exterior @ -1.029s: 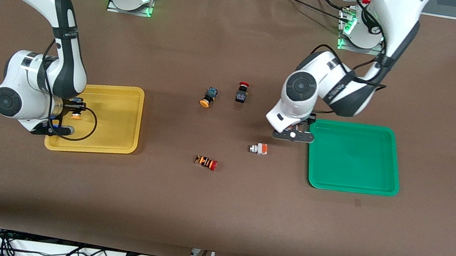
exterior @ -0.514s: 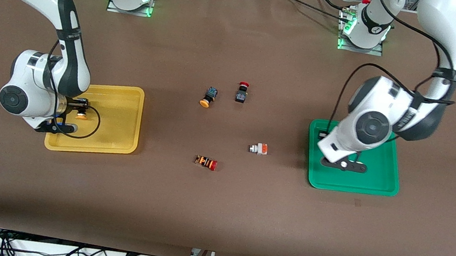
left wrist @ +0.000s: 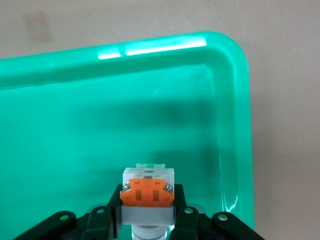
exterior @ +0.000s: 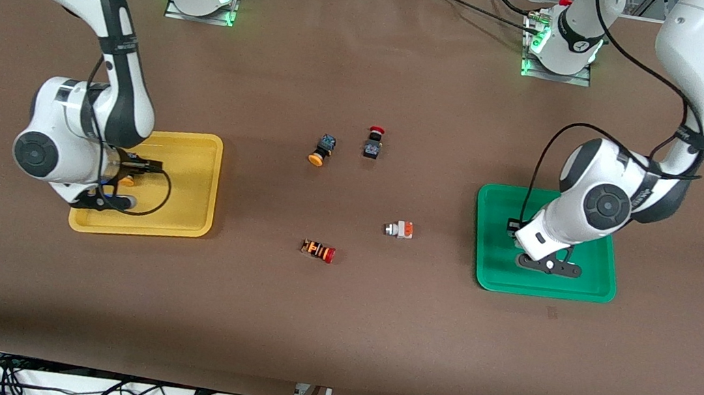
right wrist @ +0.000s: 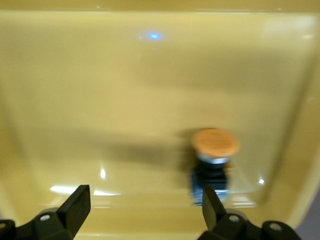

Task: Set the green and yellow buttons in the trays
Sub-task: 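Open both grippers to release the buttons into the trays, then reach the right gripper to the yellow button while the left gripper reaches the white button, then carry the yellow button to the yellow tray while the left gripper grasps the white button, then lower and release the yellow button in the tray while the left gripper lifts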

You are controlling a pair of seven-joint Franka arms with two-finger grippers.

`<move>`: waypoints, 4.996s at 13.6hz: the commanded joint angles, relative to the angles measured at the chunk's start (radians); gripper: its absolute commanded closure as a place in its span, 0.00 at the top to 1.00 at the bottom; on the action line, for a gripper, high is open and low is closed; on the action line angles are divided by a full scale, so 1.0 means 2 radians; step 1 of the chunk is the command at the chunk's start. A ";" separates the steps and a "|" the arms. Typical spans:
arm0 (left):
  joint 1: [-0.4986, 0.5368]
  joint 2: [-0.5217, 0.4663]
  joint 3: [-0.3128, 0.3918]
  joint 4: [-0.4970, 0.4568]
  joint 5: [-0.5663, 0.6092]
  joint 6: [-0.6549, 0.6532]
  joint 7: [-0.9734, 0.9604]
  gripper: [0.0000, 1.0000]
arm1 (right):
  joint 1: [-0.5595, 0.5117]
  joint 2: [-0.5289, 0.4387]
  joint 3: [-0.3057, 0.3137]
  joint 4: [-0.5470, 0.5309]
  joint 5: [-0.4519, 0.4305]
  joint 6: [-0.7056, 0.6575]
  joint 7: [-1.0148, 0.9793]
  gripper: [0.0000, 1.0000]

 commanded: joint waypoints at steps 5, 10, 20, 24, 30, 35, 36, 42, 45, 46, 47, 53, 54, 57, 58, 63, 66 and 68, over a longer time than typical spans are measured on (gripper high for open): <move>0.006 -0.001 -0.005 -0.024 0.002 0.037 0.016 1.00 | 0.002 -0.020 0.140 0.005 0.009 -0.002 0.233 0.99; 0.001 -0.034 -0.007 0.040 -0.017 -0.082 0.004 1.00 | 0.053 -0.006 0.193 0.014 0.009 0.044 0.401 0.99; -0.022 -0.028 -0.066 0.142 -0.071 -0.163 -0.366 1.00 | 0.136 0.044 0.193 0.013 0.009 0.120 0.497 0.99; -0.055 -0.010 -0.066 0.166 -0.089 -0.161 -0.581 1.00 | 0.144 0.054 0.193 0.013 0.009 0.126 0.496 0.48; -0.080 0.037 -0.064 0.189 -0.093 -0.122 -0.756 1.00 | 0.135 0.035 0.181 0.015 0.006 0.117 0.458 0.00; -0.082 0.066 -0.062 0.179 -0.097 -0.061 -0.883 1.00 | 0.133 0.006 0.077 0.015 0.002 0.056 0.301 0.00; -0.086 0.070 -0.061 0.177 -0.097 -0.061 -0.891 1.00 | 0.133 0.002 0.059 0.015 0.002 0.047 0.264 0.00; -0.114 0.089 -0.051 0.154 -0.087 0.011 -0.969 1.00 | 0.101 0.014 -0.020 0.011 0.004 0.034 0.059 0.00; -0.149 0.101 -0.022 0.153 -0.080 0.034 -0.980 1.00 | 0.075 0.025 -0.019 0.010 0.008 0.038 0.011 0.00; -0.173 0.109 -0.005 0.154 -0.077 0.035 -0.980 1.00 | 0.071 0.026 -0.019 0.009 0.008 0.039 0.009 0.02; -0.193 0.116 0.013 0.157 -0.076 0.035 -0.980 1.00 | 0.071 0.029 -0.019 0.009 0.008 0.039 0.008 0.04; -0.203 0.123 0.022 0.158 -0.078 0.060 -0.980 0.98 | 0.067 0.036 -0.018 0.022 0.009 0.033 0.008 1.00; -0.203 0.126 0.022 0.159 -0.080 0.061 -0.980 0.98 | 0.064 0.035 -0.019 0.034 0.009 0.023 0.008 1.00; -0.204 0.133 0.022 0.159 -0.078 0.083 -0.980 0.98 | 0.053 0.029 -0.020 0.084 0.009 -0.044 0.008 1.00; -0.204 0.133 0.022 0.159 -0.078 0.083 -0.980 0.96 | 0.050 0.031 -0.020 0.099 0.009 -0.061 0.008 1.00; -0.202 0.134 0.022 0.159 -0.073 0.083 -0.975 0.21 | 0.016 0.014 0.005 0.110 0.006 -0.081 0.013 1.00; -0.197 0.126 0.023 0.159 -0.073 0.075 -0.972 0.12 | -0.055 -0.031 0.071 0.110 -0.008 -0.107 0.012 1.00; -0.194 0.112 0.025 0.159 -0.073 0.049 -0.961 0.12 | -0.069 -0.057 0.075 0.109 -0.022 -0.123 0.011 1.00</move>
